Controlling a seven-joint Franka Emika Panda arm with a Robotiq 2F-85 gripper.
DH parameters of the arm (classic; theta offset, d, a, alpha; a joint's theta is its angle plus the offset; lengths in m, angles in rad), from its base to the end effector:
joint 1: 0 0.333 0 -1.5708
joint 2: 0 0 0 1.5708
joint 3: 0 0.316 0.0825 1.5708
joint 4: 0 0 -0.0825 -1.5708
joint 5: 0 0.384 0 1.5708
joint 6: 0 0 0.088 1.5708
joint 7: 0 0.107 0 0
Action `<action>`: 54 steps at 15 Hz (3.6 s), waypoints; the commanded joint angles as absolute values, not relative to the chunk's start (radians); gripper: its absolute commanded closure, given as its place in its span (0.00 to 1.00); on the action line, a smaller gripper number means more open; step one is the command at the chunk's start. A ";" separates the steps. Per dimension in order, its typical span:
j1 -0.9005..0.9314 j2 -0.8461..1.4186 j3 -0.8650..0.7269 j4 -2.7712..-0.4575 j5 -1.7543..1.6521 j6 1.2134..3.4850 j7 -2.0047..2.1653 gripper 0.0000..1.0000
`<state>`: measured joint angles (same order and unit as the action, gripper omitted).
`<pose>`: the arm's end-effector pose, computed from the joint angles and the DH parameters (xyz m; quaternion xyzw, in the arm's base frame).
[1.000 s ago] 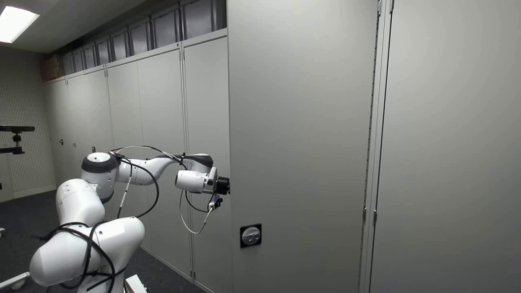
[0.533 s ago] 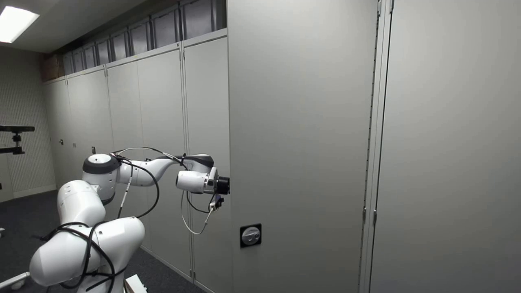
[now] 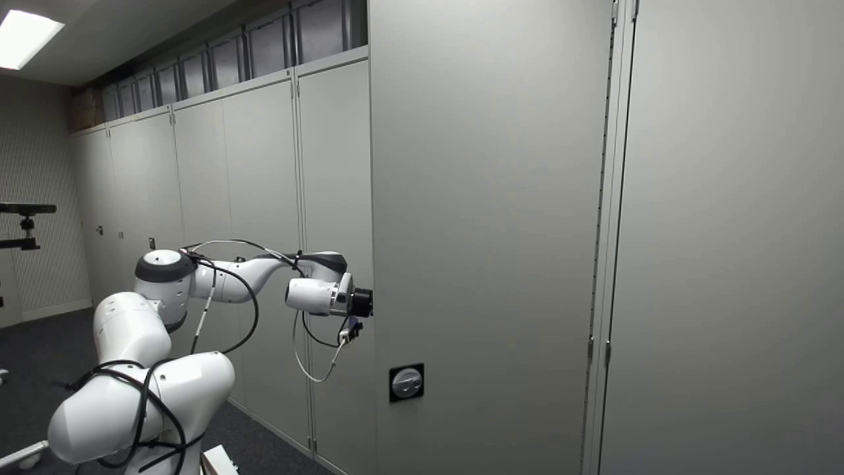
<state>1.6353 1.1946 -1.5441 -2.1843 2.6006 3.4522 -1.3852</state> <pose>0.4472 0.0462 0.3915 0.7124 -0.2592 0.5831 0.2921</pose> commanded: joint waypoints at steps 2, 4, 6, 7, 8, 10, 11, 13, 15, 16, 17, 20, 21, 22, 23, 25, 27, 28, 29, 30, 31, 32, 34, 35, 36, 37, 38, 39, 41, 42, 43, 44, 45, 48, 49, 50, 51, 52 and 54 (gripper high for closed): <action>1.595 1.243 -1.522 -2.236 2.601 3.454 -1.357 0.00; 1.584 1.255 -1.517 -2.250 2.601 3.454 -1.361 0.00; 1.579 1.257 -1.510 -2.239 2.601 3.469 -1.371 0.00; 1.574 1.271 -1.510 -2.248 2.601 3.453 -1.367 0.00; 1.574 1.276 -1.512 -2.248 2.601 3.453 -1.371 0.00; 1.574 1.287 -1.515 -2.253 2.601 3.453 -1.371 0.00; 1.573 1.290 -1.516 -2.255 2.601 3.453 -1.370 0.00; 1.568 1.295 -1.519 -2.262 2.601 3.453 -1.371 0.00; 1.563 1.294 -1.519 -2.271 2.601 3.453 -1.369 0.00; 1.561 1.293 -1.519 -2.275 2.601 3.453 -1.367 0.00; 1.556 1.292 -1.518 -2.278 2.601 3.453 -1.366 0.00; 1.545 1.286 -1.519 -2.290 2.601 3.453 -1.362 0.00; 1.539 1.285 -1.518 -2.294 2.601 3.453 -1.360 0.00; 1.534 1.283 -1.519 -2.299 2.601 3.453 -1.359 0.00; 1.529 1.281 -1.518 -2.305 2.601 3.453 -1.353 0.00; 1.517 1.279 -1.518 -2.314 2.601 3.453 -1.345 0.00; 1.505 1.276 -1.518 -2.323 2.601 3.453 -1.338 0.00; 1.499 1.275 -1.517 -2.328 2.601 3.453 -1.334 0.00; 1.494 1.273 -1.516 -2.332 2.601 3.453 -1.332 0.00; 1.488 1.272 -1.516 -2.335 2.601 3.453 -1.329 0.00; 1.482 1.270 -1.516 -2.339 2.601 3.453 -1.328 0.00; 1.476 1.269 -1.515 -2.342 2.601 3.453 -1.326 0.00; 1.464 1.265 -1.515 -2.347 2.601 3.453 -1.324 0.00; 1.458 1.262 -1.515 -2.349 2.601 3.453 -1.322 0.00; 1.452 1.260 -1.515 -2.350 2.601 3.453 -1.321 0.00; 1.446 1.259 -1.514 -2.351 2.601 3.453 -1.319 0.00; 1.442 1.259 -1.514 -2.351 2.601 3.453 -1.317 0.00; 1.437 1.257 -1.512 -2.351 2.601 3.453 -1.315 0.00; 1.426 1.256 -1.512 -2.350 2.601 3.453 -1.313 0.00; 1.421 1.257 -1.511 -2.350 2.601 3.453 -1.312 0.00; 1.418 1.255 -1.511 -2.350 2.601 3.453 -1.312 0.00; 1.412 1.255 -1.510 -2.350 2.601 3.453 -1.312 0.00; 1.407 1.253 -1.510 -2.350 2.601 3.453 -1.312 0.00; 1.390 1.253 -1.508 -2.350 2.601 3.453 -1.312 0.00; 1.385 1.253 -1.508 -2.351 2.601 3.453 -1.313 0.00; 1.380 1.252 -1.508 -2.350 2.601 3.453 -1.313 0.00; 1.373 1.251 -1.508 -2.350 2.601 3.453 -1.314 0.00; 1.366 1.251 -1.507 -2.350 2.601 3.453 -1.313 0.00; 1.354 1.248 -1.506 -2.349 2.601 3.453 -1.314 0.00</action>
